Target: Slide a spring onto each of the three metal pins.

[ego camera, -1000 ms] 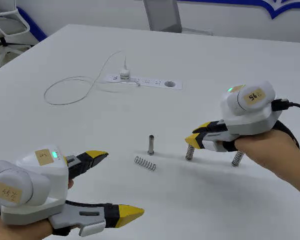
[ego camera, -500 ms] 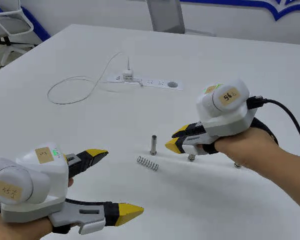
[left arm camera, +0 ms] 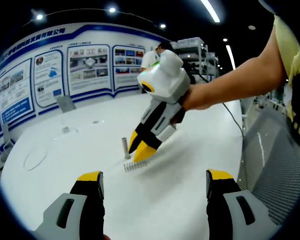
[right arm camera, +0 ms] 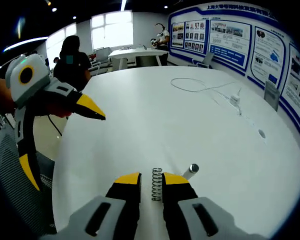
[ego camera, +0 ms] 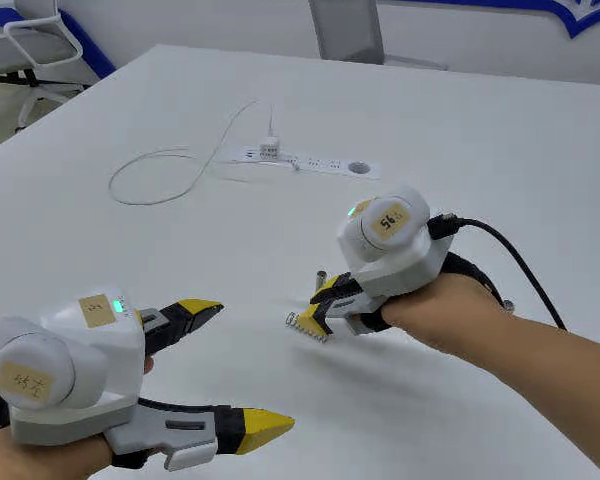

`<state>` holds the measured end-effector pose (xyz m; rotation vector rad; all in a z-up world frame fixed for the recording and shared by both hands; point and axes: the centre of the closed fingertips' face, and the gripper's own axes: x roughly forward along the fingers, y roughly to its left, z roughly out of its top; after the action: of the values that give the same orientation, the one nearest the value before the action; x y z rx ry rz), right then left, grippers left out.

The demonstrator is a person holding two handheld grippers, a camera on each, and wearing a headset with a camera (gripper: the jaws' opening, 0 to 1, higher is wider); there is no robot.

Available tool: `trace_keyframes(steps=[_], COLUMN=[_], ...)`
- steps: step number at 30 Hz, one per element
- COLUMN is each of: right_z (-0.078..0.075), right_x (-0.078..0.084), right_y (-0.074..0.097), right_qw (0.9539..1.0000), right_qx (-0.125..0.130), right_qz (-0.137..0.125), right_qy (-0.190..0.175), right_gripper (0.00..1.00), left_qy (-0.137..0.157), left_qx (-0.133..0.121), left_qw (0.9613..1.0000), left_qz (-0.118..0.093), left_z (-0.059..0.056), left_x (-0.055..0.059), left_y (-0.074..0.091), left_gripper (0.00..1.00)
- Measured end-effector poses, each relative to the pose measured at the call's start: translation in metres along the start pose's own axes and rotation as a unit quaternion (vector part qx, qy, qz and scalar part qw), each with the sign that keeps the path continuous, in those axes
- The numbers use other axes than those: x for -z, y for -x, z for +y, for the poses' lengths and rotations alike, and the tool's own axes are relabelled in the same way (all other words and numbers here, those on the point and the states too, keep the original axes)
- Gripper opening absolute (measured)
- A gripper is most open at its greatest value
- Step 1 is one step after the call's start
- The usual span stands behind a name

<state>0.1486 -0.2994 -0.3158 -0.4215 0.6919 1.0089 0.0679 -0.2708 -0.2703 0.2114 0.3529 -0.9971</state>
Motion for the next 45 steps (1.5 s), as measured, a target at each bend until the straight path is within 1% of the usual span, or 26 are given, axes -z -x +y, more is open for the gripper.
trace_keyframes(steps=[5,14,18,28,34,38,41,45], right_z=[-0.003,-0.006,-0.007,-0.009,-0.009,-0.006,-0.002,0.002], right_x=[0.002,0.008,0.007,0.016,0.015,0.016,0.015,0.006], right_y=[-0.011,-0.026,-0.029,-0.036,-0.038,-0.037,-0.032,-0.020], right_qw=[0.9999,0.9993,0.9992,0.9977,0.9979,0.9977,0.9979,0.9990], right_qx=[0.006,0.009,0.009,0.008,0.007,0.005,0.003,0.002], right_qz=[0.010,0.034,0.038,0.067,0.064,0.068,0.064,0.045], right_qy=[0.000,-0.008,-0.007,-0.005,-0.007,-0.002,0.002,0.007], right_gripper=[0.17,0.16,0.16,0.14,0.13,0.12,0.12,0.12], left_qy=[0.002,0.005,0.007,0.010,0.010,0.010,0.011,0.009], left_qx=[-0.002,-0.005,-0.006,-0.007,-0.010,-0.013,-0.013,-0.010], left_qw=[1.0000,1.0000,1.0000,0.9999,0.9999,0.9999,0.9999,0.9999], left_qz=[0.000,0.002,0.003,0.004,0.004,0.004,0.004,0.004], left_z=[0.001,0.005,0.006,0.006,0.009,0.010,0.009,0.006], left_x=[0.001,0.003,0.004,0.007,0.007,0.007,0.007,0.008], left_y=[0.001,0.003,0.004,0.006,0.009,0.012,0.011,0.009], left_gripper=[0.86,0.86,0.86,0.86,0.86,0.85,0.85,0.85])
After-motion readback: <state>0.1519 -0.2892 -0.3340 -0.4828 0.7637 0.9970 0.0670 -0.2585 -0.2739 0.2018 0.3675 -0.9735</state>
